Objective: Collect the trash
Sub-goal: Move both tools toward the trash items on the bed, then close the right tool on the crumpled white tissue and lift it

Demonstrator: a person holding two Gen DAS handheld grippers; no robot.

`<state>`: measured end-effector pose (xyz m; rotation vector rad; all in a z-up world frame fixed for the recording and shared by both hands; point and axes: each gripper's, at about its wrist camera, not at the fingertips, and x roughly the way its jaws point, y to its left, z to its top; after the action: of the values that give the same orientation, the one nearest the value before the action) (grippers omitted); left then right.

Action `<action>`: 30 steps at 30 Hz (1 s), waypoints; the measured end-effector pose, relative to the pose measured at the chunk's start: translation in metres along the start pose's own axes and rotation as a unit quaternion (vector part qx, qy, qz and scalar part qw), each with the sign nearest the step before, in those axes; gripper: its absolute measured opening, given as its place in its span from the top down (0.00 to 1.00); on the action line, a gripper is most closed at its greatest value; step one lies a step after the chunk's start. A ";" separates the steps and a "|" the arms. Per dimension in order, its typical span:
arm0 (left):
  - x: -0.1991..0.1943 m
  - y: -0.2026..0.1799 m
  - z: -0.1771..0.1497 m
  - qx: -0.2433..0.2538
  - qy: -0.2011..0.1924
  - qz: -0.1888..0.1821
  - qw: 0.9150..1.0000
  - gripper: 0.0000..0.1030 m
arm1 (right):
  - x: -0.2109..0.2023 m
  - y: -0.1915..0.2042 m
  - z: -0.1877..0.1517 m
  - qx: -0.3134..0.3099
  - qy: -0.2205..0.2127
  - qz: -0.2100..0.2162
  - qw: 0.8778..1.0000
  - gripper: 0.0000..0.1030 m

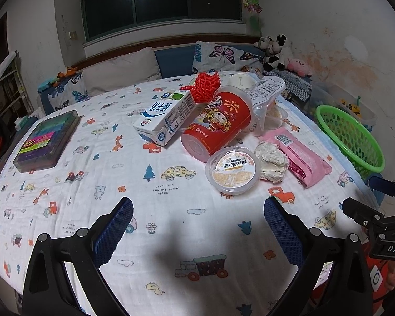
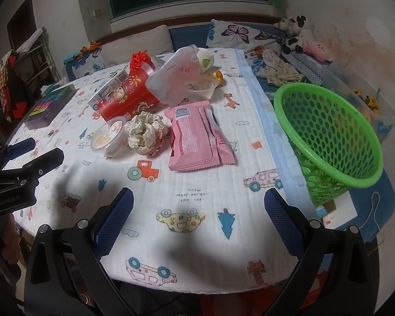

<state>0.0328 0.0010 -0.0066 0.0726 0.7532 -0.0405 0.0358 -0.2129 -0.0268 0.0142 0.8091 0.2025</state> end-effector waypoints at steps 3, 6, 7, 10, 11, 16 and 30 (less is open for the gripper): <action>0.001 0.000 0.002 -0.001 0.002 0.000 1.000 0.06 | 0.001 0.001 0.004 -0.003 0.002 0.002 1.000 0.04; 0.003 0.001 0.004 -0.001 0.004 0.001 1.000 0.06 | 0.004 0.002 0.007 -0.007 0.002 0.004 1.000 0.04; 0.004 0.002 0.005 -0.001 0.005 0.001 1.000 0.06 | 0.004 0.002 0.008 -0.008 0.003 0.005 1.000 0.04; 0.006 0.003 0.007 -0.001 0.005 0.002 1.000 0.06 | 0.007 0.004 0.010 -0.012 0.005 0.008 1.000 0.04; 0.006 0.003 0.008 -0.001 0.006 0.002 1.000 0.06 | 0.008 0.004 0.010 -0.014 0.005 0.009 1.000 0.04; 0.010 0.003 0.011 0.000 0.009 0.005 1.000 0.06 | 0.012 0.005 0.015 -0.021 0.006 0.018 1.000 0.04; 0.022 0.011 0.017 -0.008 0.024 0.008 1.000 0.06 | 0.032 0.020 0.036 -0.072 0.015 0.088 0.993 0.16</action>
<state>0.0613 0.0104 -0.0083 0.0638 0.8007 -0.0182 0.0795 -0.1853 -0.0230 -0.0541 0.8225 0.4284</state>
